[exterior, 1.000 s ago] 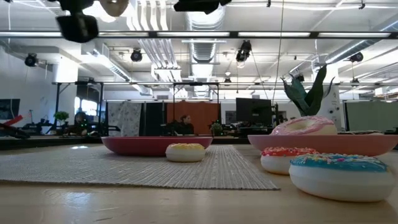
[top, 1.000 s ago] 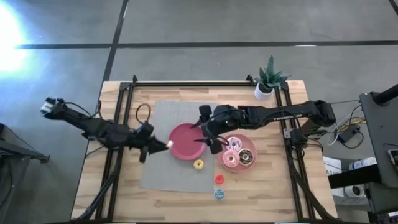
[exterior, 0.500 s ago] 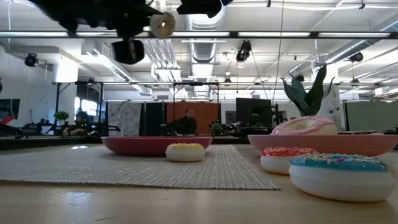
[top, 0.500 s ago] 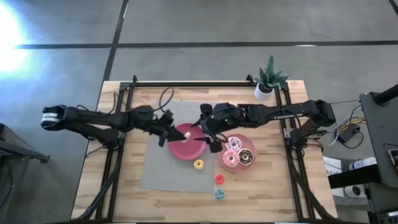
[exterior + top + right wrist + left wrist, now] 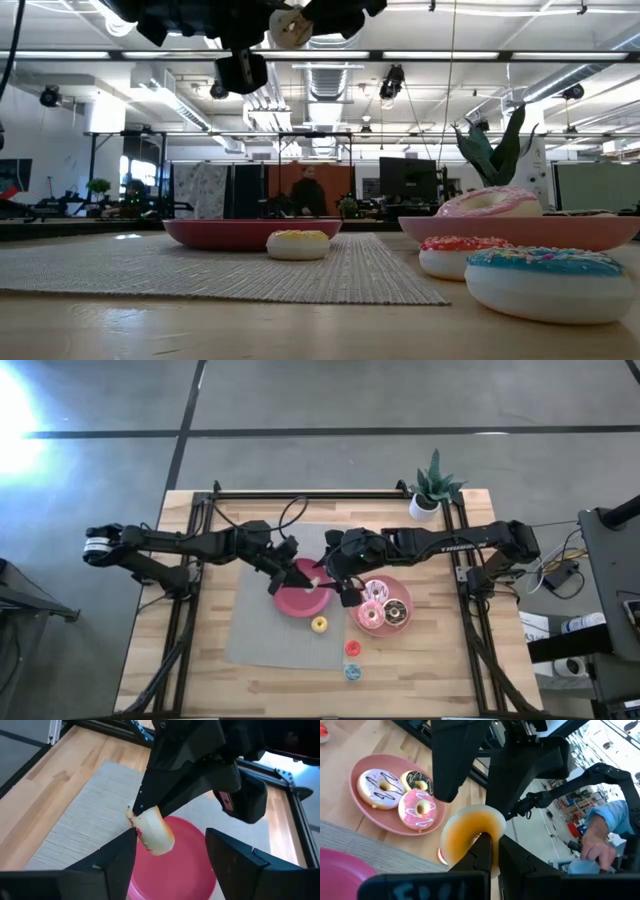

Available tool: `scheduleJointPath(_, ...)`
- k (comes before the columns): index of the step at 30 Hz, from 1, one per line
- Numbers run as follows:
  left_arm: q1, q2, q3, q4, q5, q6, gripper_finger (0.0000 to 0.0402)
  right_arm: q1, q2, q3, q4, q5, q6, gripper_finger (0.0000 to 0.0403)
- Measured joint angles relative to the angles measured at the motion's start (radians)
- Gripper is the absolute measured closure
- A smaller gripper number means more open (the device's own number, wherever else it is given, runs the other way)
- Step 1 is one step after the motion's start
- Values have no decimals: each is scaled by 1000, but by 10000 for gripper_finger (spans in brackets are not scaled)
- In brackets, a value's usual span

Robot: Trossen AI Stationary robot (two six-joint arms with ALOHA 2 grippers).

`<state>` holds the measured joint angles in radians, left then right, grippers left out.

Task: Pick & Place donuts
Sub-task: Put the small white donut into the pink plate

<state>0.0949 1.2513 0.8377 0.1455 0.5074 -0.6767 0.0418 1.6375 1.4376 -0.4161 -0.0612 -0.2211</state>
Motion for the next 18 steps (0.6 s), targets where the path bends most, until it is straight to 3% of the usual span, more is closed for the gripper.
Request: scheduleJointPath(18, 28, -9, 2, 6, 6, -44, 401, 4, 1, 0, 3, -46, 13, 260)
